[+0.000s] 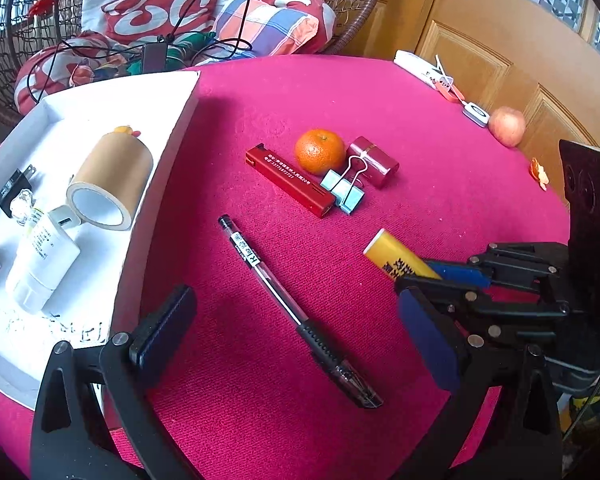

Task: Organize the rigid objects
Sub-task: 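Grasp the yellow marker with the right tool while the left tool reaches the black pen, then close the left tool on the black pen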

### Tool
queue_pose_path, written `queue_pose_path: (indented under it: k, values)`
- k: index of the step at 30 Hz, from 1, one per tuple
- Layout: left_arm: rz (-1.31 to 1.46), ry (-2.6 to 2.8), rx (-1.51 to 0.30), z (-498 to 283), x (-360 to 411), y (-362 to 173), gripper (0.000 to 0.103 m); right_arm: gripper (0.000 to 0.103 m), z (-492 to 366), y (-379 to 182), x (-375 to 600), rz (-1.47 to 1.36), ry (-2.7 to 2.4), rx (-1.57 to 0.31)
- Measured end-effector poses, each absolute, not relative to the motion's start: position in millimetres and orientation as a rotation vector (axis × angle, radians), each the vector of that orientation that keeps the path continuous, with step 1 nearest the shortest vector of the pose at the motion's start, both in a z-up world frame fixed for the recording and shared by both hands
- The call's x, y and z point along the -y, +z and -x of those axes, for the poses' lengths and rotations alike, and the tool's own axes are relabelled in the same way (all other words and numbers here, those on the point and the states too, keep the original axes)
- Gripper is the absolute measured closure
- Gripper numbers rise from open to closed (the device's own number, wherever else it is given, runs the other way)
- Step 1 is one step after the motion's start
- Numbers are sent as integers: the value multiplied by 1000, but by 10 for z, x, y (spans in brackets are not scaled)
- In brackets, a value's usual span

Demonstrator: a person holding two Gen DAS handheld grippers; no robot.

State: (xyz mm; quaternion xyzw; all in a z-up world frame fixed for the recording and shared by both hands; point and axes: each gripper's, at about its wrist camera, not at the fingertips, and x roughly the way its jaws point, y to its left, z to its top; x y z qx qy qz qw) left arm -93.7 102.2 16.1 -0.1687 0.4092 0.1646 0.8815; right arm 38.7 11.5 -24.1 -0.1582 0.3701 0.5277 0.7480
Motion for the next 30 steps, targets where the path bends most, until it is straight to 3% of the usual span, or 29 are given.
queue_pose_path:
  k: [2,3,4,8,10,12,17,20,21,25,26,28,30]
  values:
    - [290,351,-862,897,-923,158,16,92,-417,-269,-88,337,1137,-818]
    - [285,336,-875,870,-891,137,32,92,-420,-279,-82,326,1139,-819]
    - [286,329,-899,839,-876,92,37,92,-418,-285,-83,318,1138,-817]
    - [216,359,-921,815,-786,34,44,92,-429,-298,-75,289,1148,-817]
    - [186,347,-908,824,-785,56,76,92,-439,-298,-57,277,1152,-821]
    - [121,287,-889,824,-742,80,86,92,-450,-302,-44,261,1157,-828]
    - [64,284,-899,826,-734,56,85,92,-433,-301,-40,260,1152,-826]
    - [35,332,-936,782,-727,43,66,92,-436,-300,-32,264,1151,-823]
    - [29,366,-944,772,-727,40,54,92,-435,-299,-29,265,1152,-821]
    - [67,419,-930,812,-740,16,50,92,-405,-289,-31,268,1160,-819]
    - [58,417,-927,822,-723,15,51,92,-398,-281,-31,266,1167,-821]
    - [88,343,-929,846,-698,27,88,92,-379,-243,-14,253,1175,-812]
    - [73,356,-927,880,-691,35,89,92,-354,-172,8,233,1189,-788]
